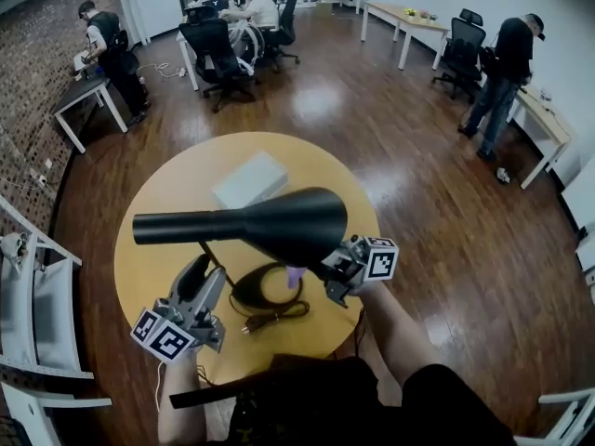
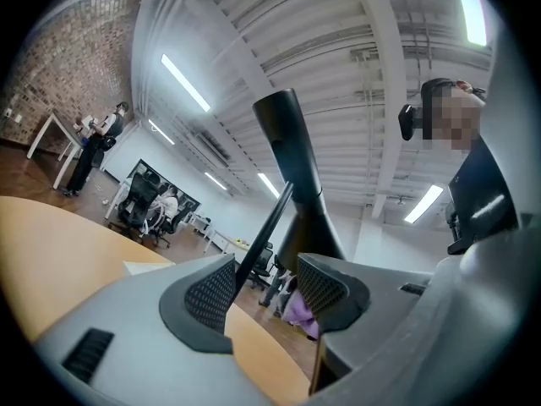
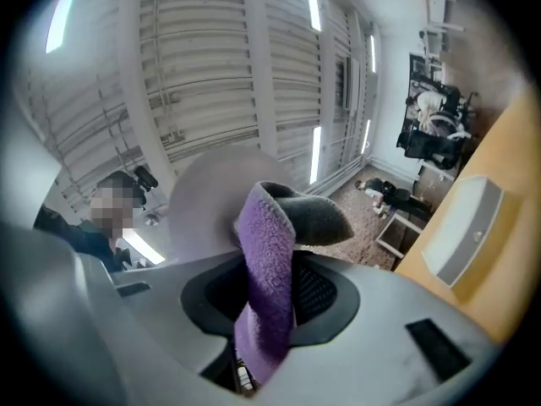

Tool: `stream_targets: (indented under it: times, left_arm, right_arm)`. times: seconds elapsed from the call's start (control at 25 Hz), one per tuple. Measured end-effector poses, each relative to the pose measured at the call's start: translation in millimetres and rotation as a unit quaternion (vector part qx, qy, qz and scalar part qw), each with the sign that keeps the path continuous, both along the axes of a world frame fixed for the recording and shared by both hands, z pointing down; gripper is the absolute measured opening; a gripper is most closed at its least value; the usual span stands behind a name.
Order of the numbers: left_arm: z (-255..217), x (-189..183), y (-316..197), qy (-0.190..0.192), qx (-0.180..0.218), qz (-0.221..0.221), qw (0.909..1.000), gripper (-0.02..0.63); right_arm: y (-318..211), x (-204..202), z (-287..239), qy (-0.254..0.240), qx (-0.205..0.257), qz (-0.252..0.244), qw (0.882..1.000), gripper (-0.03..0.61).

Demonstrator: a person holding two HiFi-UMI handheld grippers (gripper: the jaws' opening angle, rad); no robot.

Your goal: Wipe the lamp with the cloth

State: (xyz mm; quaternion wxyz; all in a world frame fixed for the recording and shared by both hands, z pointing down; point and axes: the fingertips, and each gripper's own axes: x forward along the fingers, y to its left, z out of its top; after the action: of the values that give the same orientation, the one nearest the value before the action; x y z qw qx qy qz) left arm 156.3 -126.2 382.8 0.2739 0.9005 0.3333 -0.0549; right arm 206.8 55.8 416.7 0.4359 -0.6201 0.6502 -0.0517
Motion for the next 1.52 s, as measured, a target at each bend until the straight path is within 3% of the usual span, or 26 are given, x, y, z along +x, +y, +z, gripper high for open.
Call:
stream_targets:
  times: [0.2, 0.36, 0.48, 0.8, 0.96, 1.08, 1.28, 1.52]
  left_arm:
    - [-2, -19, 2, 0.002, -0.019, 0.018, 0.9997, 0.212]
    - [-2, -35, 3, 0.004, -0.026, 0.036, 0.9990, 0.212]
    - [0, -42, -5, 0.000, -0.030, 0.038, 0.9988, 0.212]
    - [-4, -58, -8, 0.020, -0.037, 0.044, 0.9981, 0.212]
    - [-4, -69, 1, 0.039, 0.004, 0.051, 0.9980, 0.212]
    - [-1, -77, 8, 0.051, 0.048, 0.055, 0.9960, 0.212]
    - [-2, -96, -4, 0.056, 0.038, 0.056, 0.9961, 0.212]
    - [-2, -102, -8, 0.060, 0.042, 0.034, 0.9968, 0.212]
  right_arm:
    - [70, -29, 3, -0.010, -0.061, 0.112, 0.992, 0.106]
    - [110, -54, -16, 0.028, -0.110, 0.187, 0.976, 0.107]
    - [119, -70, -43, 0.056, -0.108, 0.222, 0.968, 0.107]
    - [124, -94, -100, 0.091, -0.049, 0.233, 0.967, 0.107]
    - [121, -97, -104, 0.097, -0.076, 0.248, 0.961, 0.107]
    - [111, -104, -101, 0.117, -0.131, 0.256, 0.950, 0.107]
    - [97, -112, -101, 0.149, -0.196, 0.250, 0.937, 0.107]
    - [105, -97, -113, 0.179, -0.176, 0.196, 0.948, 0.109]
